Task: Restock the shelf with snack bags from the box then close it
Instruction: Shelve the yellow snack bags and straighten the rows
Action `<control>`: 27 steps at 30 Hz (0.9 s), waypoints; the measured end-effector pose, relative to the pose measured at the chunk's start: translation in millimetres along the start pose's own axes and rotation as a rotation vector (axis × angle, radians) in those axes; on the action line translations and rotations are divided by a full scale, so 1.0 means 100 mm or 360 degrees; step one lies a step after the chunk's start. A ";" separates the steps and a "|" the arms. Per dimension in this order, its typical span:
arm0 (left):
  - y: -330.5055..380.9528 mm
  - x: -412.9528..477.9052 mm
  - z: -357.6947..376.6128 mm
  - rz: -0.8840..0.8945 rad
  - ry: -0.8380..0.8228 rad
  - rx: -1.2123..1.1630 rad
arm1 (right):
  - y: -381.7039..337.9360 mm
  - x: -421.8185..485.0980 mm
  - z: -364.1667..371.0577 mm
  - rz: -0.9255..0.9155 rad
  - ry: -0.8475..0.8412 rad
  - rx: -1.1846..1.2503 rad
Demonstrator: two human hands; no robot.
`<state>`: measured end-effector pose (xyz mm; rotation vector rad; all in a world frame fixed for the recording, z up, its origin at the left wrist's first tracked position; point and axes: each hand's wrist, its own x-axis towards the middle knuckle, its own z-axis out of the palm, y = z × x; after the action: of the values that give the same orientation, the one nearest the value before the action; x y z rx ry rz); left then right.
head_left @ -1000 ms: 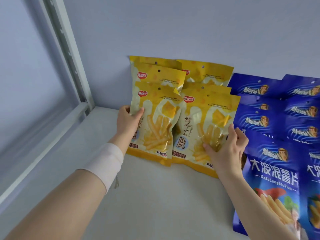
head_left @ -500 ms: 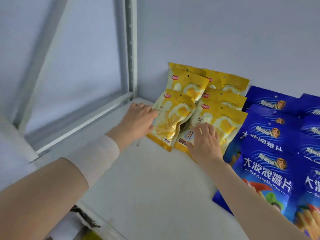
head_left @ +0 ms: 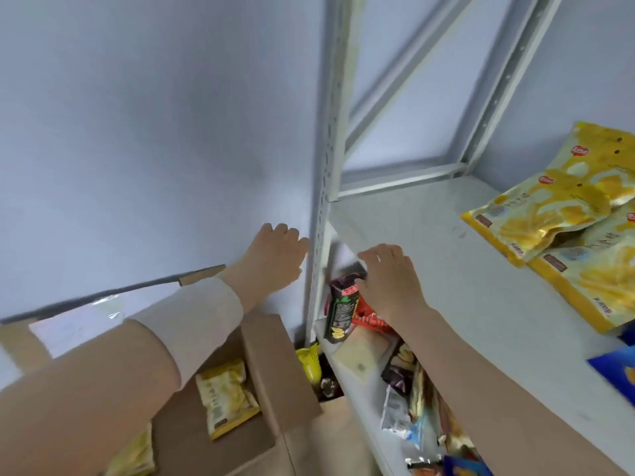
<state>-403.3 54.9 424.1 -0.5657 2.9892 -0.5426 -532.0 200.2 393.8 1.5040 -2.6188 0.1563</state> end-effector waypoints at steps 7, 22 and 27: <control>-1.02 -1.55 0.96 -0.0378 -0.0266 -0.0146 | -1.65 -0.10 0.58 -0.0280 -0.0104 0.0008; -1.30 -2.91 3.24 -0.1122 -0.0991 -0.0926 | -3.02 -0.31 2.63 -0.0470 -0.0755 0.0099; -1.20 -3.12 3.83 -0.1299 -0.1183 -0.1128 | -3.12 -0.23 3.23 -0.0475 -0.1021 -0.0041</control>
<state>-27.8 -63.3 102.3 -1.6009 2.0547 0.6420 -267.3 16.1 80.8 2.2022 -2.7459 -0.4602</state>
